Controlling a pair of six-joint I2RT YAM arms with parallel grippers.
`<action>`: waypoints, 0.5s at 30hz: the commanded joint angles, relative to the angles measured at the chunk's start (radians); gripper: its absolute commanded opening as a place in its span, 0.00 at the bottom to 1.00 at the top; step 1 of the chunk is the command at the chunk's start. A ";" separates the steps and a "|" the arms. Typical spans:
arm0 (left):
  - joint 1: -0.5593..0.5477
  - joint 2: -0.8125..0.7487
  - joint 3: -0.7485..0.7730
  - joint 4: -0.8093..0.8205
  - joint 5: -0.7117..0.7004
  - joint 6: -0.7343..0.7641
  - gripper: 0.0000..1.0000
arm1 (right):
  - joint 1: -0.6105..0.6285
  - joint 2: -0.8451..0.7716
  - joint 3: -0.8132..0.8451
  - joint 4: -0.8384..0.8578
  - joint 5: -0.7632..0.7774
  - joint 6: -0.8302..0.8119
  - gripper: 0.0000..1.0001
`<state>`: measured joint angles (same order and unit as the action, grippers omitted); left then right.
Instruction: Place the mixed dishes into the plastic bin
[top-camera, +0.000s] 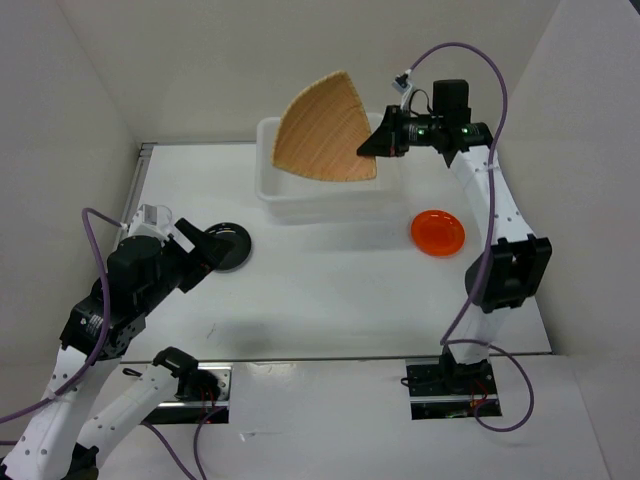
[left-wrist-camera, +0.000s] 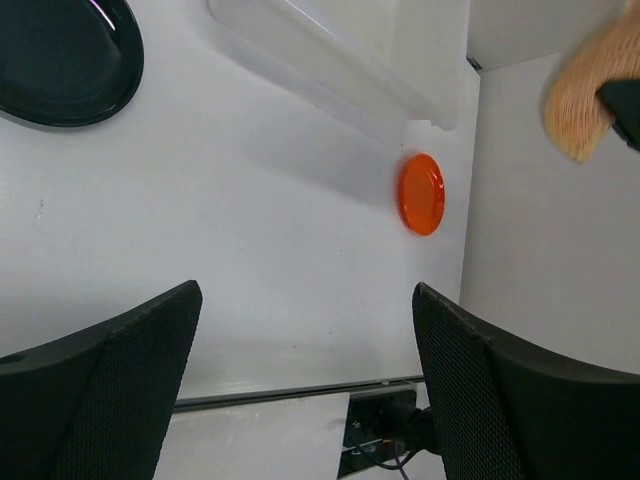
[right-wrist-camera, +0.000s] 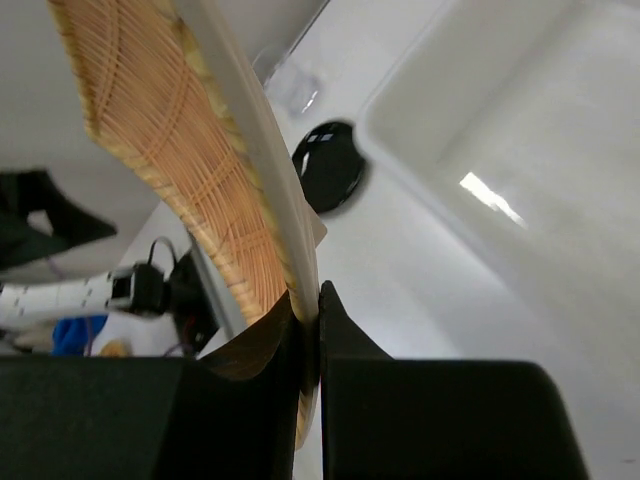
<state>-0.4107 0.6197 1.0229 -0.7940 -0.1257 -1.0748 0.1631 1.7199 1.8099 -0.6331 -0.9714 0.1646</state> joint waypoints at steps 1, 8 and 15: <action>0.006 -0.006 0.029 0.018 -0.012 0.061 0.92 | -0.031 0.131 0.187 0.072 0.028 0.064 0.00; 0.006 -0.050 -0.013 -0.001 0.006 0.070 0.92 | -0.040 0.499 0.694 -0.106 0.131 -0.002 0.00; 0.006 -0.094 -0.032 -0.020 0.006 0.035 0.92 | -0.019 0.690 0.867 -0.177 0.210 -0.100 0.00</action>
<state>-0.4099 0.5476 0.9958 -0.8127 -0.1261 -1.0267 0.1215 2.4134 2.6007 -0.7830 -0.7616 0.1089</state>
